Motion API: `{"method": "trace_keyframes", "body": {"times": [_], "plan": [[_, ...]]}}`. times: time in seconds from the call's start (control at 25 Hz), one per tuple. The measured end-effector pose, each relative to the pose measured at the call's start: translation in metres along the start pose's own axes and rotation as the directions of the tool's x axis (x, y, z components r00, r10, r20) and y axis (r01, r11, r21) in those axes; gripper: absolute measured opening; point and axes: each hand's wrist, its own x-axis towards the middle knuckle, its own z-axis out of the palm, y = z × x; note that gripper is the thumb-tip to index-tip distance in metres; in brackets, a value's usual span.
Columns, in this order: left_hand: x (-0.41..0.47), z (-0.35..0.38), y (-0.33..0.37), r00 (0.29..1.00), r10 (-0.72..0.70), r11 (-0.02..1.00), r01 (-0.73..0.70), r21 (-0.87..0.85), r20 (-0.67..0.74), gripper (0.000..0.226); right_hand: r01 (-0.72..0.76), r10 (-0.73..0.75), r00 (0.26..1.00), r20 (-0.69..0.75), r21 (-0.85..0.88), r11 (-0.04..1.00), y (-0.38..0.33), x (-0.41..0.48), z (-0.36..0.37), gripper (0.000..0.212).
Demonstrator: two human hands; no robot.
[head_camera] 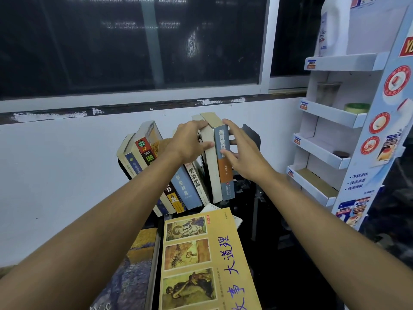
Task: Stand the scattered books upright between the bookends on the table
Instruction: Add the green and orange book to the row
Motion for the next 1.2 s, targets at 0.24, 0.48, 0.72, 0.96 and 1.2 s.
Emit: {"method": "trace_keyframes", "body": {"times": [0.24,0.48,0.72,0.96,1.2], "plan": [[-0.009,-0.002,0.010,0.999,0.036,0.999,-0.036,0.015,0.002,0.048,-0.003,0.004,1.000,0.014,-0.032,0.999,-0.002,0.001,0.000,0.077],[-0.020,-0.007,0.015,0.996,0.074,0.997,-0.076,0.032,0.039,0.044,0.031,-0.021,0.995,0.093,-0.108,0.994,-0.007,0.000,-0.008,0.082],[-0.048,-0.017,0.017,0.998,0.065,0.996,-0.066,0.063,0.015,0.063,0.085,-0.056,0.991,0.121,-0.253,0.964,-0.022,-0.016,-0.025,0.084],[-0.115,-0.026,0.009,1.000,0.025,1.000,-0.025,0.006,0.001,0.064,0.160,-0.094,0.973,0.209,-0.326,0.932,-0.036,-0.059,-0.040,0.065],[-0.185,-0.029,-0.024,0.986,-0.118,0.993,0.118,0.006,0.117,0.062,0.162,-0.051,0.946,0.319,-0.334,0.929,-0.044,-0.107,-0.034,0.053]]}}
